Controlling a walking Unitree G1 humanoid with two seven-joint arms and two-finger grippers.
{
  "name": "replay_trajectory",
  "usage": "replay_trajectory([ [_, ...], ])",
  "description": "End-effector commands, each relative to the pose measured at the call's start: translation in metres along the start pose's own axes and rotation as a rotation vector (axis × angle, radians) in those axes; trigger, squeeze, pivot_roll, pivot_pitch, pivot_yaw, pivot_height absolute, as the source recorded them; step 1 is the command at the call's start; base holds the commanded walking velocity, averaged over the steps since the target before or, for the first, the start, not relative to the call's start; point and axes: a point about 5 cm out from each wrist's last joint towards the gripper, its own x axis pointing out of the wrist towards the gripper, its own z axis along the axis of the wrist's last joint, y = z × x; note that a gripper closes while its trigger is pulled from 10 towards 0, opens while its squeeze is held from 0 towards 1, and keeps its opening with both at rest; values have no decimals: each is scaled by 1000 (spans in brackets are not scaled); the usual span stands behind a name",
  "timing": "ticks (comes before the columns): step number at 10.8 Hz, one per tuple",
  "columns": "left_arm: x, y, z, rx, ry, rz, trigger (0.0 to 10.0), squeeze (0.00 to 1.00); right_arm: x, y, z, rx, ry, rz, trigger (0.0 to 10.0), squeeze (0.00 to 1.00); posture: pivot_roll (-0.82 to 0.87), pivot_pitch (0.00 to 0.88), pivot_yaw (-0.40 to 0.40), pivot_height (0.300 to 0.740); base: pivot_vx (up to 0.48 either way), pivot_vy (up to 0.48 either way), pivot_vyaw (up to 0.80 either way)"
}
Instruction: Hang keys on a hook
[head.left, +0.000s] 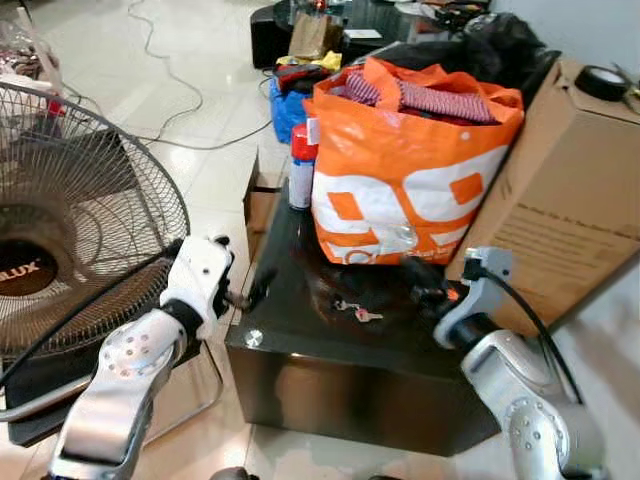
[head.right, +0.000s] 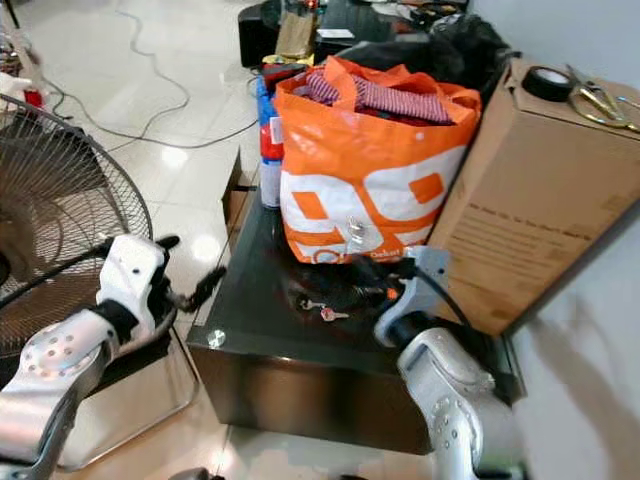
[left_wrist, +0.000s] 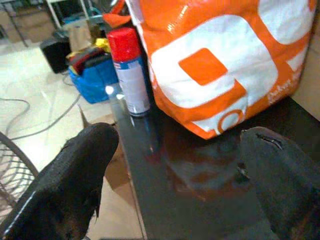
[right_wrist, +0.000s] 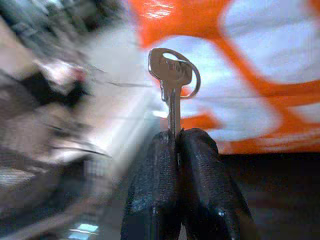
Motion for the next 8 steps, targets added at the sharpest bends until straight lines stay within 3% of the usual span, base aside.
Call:
replay_trajectory([
  [1, 4, 0, 1, 12, 0, 24, 10000, 0, -2, -4, 5, -59, -15, -69, 0, 0, 3, 0, -63, 740, 0, 0, 0],
  [2, 8, 1, -3, 17, 21, 68, 10000, 0, 3, -18, 1, -43, -25, -191, 0, 0, 24, 0, -82, 740, 0, 0, 0],
  [3, 10, 0, -4, 22, 31, 66, 10000, 0, 7, -23, -5, -80, 1, -243, 10000, 0, 24, 0, -79, 740, 0, 0, 0],
  [8, 21, -2, -3, 2, 20, 87, 10000, 0, 15, -16, -5, -153, 4, -230, 10000, 0, 21, 0, -86, 740, -314, 0, 0],
])
